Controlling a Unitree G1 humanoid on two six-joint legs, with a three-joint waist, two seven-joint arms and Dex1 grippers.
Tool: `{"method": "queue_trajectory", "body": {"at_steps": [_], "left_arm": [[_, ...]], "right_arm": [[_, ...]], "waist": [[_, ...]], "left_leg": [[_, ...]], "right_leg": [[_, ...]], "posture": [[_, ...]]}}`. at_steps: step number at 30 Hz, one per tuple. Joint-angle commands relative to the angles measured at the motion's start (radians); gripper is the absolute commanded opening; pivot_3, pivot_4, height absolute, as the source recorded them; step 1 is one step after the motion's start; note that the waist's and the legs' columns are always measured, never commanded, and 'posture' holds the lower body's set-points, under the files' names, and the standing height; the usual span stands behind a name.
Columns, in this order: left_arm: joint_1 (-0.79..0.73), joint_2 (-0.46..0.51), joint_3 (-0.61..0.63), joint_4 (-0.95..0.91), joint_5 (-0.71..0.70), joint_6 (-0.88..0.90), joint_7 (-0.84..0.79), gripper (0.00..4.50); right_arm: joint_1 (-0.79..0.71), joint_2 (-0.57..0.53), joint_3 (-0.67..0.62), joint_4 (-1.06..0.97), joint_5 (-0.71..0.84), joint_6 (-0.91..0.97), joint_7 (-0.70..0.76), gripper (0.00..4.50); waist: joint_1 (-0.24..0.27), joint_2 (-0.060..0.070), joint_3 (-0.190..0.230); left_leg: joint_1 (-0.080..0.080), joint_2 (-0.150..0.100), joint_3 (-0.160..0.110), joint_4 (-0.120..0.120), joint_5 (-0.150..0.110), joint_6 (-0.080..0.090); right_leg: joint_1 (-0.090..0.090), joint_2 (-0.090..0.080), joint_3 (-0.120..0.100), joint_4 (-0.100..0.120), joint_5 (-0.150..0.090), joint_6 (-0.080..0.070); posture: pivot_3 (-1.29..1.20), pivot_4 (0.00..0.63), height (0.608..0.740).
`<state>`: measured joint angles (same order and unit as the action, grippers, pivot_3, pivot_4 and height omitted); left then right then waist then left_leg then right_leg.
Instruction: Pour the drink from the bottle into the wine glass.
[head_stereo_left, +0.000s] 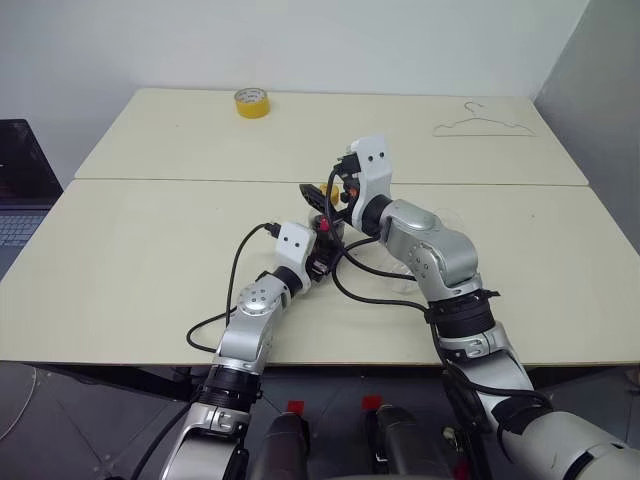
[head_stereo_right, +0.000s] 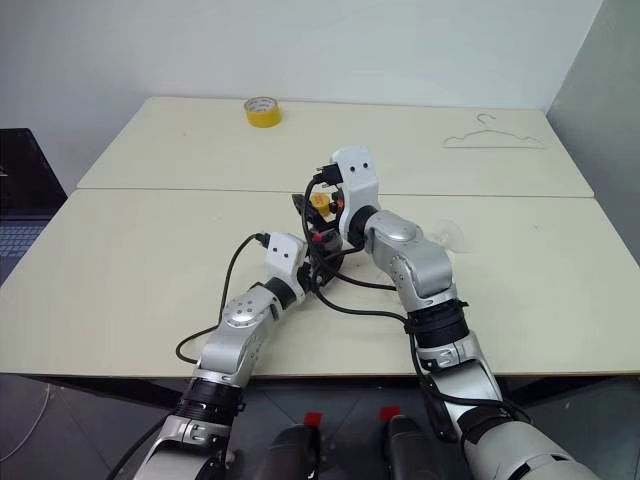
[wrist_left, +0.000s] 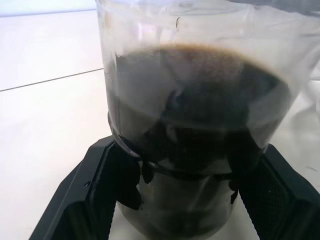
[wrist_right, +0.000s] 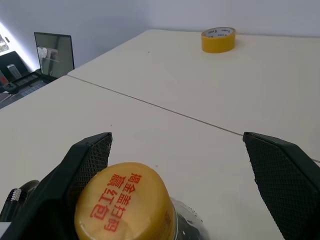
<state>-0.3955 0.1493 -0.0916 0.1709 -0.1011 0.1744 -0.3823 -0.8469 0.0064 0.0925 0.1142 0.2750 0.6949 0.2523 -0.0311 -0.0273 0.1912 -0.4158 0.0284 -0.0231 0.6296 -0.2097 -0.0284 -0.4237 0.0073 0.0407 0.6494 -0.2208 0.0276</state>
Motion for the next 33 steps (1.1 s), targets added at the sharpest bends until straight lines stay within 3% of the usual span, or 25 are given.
{"method": "queue_trajectory", "body": {"at_steps": [1, 30, 33], "left_arm": [[-0.012, -0.004, 0.005, -0.020, 0.000, -0.023, 0.001, 3.27], [-0.006, 0.003, 0.005, -0.014, 0.001, -0.030, -0.007, 3.27], [-0.006, 0.002, 0.005, -0.012, 0.001, -0.031, -0.007, 3.27]], "right_arm": [[-0.021, -0.010, -0.037, -0.033, 0.011, -0.012, 0.005, 4.47], [0.123, -0.168, -0.066, -0.254, 0.085, 0.144, 0.105, 4.47], [0.136, -0.167, -0.050, -0.315, 0.150, 0.159, 0.172, 4.47]], "waist": [[0.000, 0.000, 0.000], [0.000, 0.000, 0.000], [0.000, 0.000, 0.000]], "left_leg": [[0.000, 0.000, 0.000, 0.000, 0.000, 0.000], [0.000, 0.000, 0.000, 0.000, 0.000, 0.000], [0.000, 0.000, 0.000, 0.000, 0.000, 0.000]], "right_leg": [[0.000, 0.000, 0.000, 0.000, 0.000, 0.000], [0.000, 0.000, 0.000, 0.000, 0.000, 0.000], [0.000, 0.000, 0.000, 0.000, 0.000, 0.000]], "posture": [[0.00, 0.150, 0.740], [0.00, 0.150, 0.740], [0.00, 0.150, 0.740]]}}
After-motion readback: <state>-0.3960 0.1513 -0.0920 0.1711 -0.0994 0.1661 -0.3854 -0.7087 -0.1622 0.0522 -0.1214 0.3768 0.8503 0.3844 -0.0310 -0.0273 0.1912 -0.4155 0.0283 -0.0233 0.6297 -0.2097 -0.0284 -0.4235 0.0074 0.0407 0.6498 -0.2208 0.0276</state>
